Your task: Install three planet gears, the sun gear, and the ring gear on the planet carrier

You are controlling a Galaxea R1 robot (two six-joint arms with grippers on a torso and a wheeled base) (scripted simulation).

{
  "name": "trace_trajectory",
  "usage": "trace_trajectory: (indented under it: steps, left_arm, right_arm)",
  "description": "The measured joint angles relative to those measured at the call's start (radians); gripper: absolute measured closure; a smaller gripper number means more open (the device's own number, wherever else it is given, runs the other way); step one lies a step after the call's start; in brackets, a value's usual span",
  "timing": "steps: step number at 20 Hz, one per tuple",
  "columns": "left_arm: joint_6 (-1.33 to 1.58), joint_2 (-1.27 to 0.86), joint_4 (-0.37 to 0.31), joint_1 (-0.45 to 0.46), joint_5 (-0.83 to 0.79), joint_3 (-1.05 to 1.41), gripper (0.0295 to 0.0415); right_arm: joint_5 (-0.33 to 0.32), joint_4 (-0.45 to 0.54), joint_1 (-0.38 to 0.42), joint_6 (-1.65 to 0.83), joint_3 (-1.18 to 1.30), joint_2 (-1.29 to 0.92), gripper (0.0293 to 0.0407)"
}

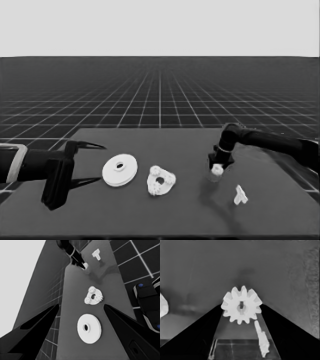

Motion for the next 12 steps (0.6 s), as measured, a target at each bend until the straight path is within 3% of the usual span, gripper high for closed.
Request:
trace_trajectory:
  steps: [3, 8, 9, 10, 12]
  left_arm:
    - [0.000, 0.000, 0.000, 0.000, 0.000, 0.000, 0.0326]
    - [0.000, 0.000, 0.000, 0.000, 0.000, 0.000, 0.0326]
    - [0.000, 0.000, 0.000, 0.000, 0.000, 0.000, 0.0326]
    - [0.000, 0.000, 0.000, 0.000, 0.000, 0.000, 0.0326]
    - [0.000, 0.000, 0.000, 0.000, 0.000, 0.000, 0.0326]
  right_arm:
    - [-0.035, 0.045, 0.061, 0.006, 0.019, -0.009, 0.0390]
    - [-0.043, 0.056, 0.073, 0.006, 0.020, -0.010, 0.0390]
    - [-0.080, 0.024, 0.071, 0.312, 0.118, 0.104, 0.0390]
    - [-0.102, 0.018, 0.069, 0.460, 0.107, 0.314, 0.0388]
    - [-0.109, 0.020, 0.068, 0.500, -0.046, 0.549, 0.0388]
